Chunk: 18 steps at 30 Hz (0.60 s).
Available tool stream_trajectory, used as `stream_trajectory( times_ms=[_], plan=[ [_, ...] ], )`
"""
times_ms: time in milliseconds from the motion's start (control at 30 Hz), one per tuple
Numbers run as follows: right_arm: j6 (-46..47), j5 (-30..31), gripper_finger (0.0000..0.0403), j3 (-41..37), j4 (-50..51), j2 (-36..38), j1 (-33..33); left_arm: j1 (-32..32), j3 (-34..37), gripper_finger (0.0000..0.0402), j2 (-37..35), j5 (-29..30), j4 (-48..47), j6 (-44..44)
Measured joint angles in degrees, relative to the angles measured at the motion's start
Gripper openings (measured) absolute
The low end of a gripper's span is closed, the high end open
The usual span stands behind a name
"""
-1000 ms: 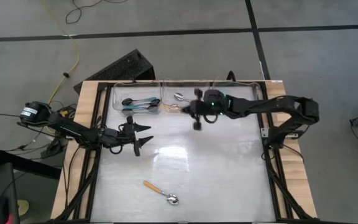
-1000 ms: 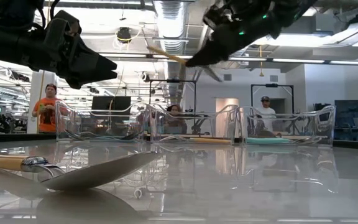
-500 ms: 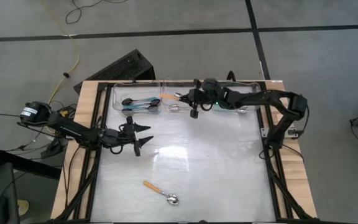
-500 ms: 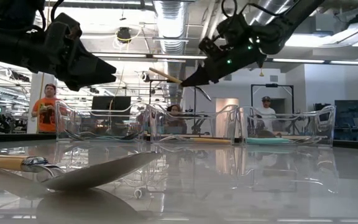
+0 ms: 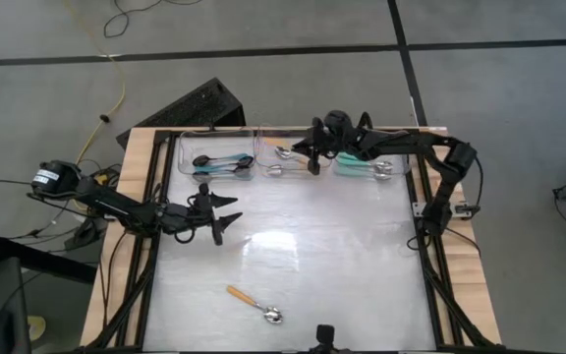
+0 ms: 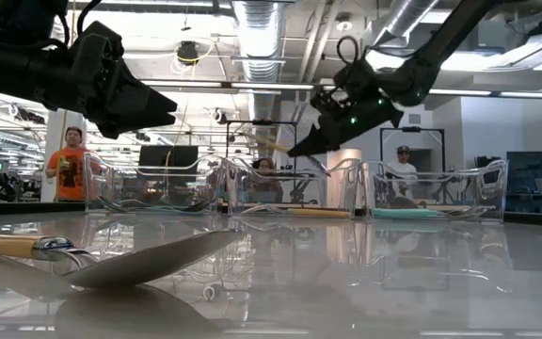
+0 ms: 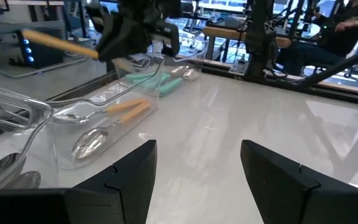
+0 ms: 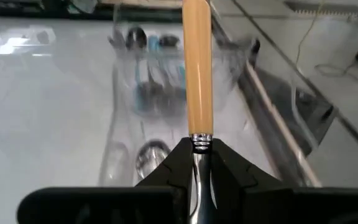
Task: Sort silverware by color (type)
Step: Put the top yellow spoon into the top center transparent bin
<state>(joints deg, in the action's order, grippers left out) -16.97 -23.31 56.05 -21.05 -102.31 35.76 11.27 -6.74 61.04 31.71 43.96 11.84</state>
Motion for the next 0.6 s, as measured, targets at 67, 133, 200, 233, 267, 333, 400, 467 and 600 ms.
stream_trajectory(
  times_ms=[67,133,200,233,267,333,400,467,600],
  plan=[
    [0.0,0.0,0.0064,0.0,-0.2,-1.3,0.3,0.0,0.0,0.0218,0.0,0.2,0.0,0.0],
    [0.0,-0.1,0.0064,0.0,-1.1,-2.3,0.5,0.0,0.0,0.0218,0.0,0.5,0.0,0.0],
    [0.0,-0.4,0.0064,0.0,-1.5,-3.3,0.9,0.0,0.0,0.0218,0.0,0.6,0.0,0.1],
    [0.2,-0.6,0.0064,0.0,-1.6,-3.8,1.2,0.0,0.0,0.0218,0.0,0.6,-0.1,0.3],
    [0.4,-0.8,0.0064,0.0,-1.7,-4.2,1.5,0.0,0.0,0.0218,0.0,0.6,-0.1,0.5],
    [0.6,-0.8,0.0064,0.0,-1.9,-4.9,2.0,0.0,0.0,0.0218,0.0,0.6,-0.2,0.9],
    [0.7,-0.8,0.0064,0.0,-1.9,-5.0,2.3,0.0,0.0,0.0218,0.0,0.7,-0.4,1.0],
    [0.7,-0.9,0.0064,0.0,-1.9,-5.0,2.5,0.0,0.0,0.0218,0.0,0.7,-0.5,1.0],
    [1.2,-0.9,0.0064,0.0,-2.1,-5.0,2.6,0.0,0.0,0.0218,0.0,2.0,-0.5,1.1]
  ],
)
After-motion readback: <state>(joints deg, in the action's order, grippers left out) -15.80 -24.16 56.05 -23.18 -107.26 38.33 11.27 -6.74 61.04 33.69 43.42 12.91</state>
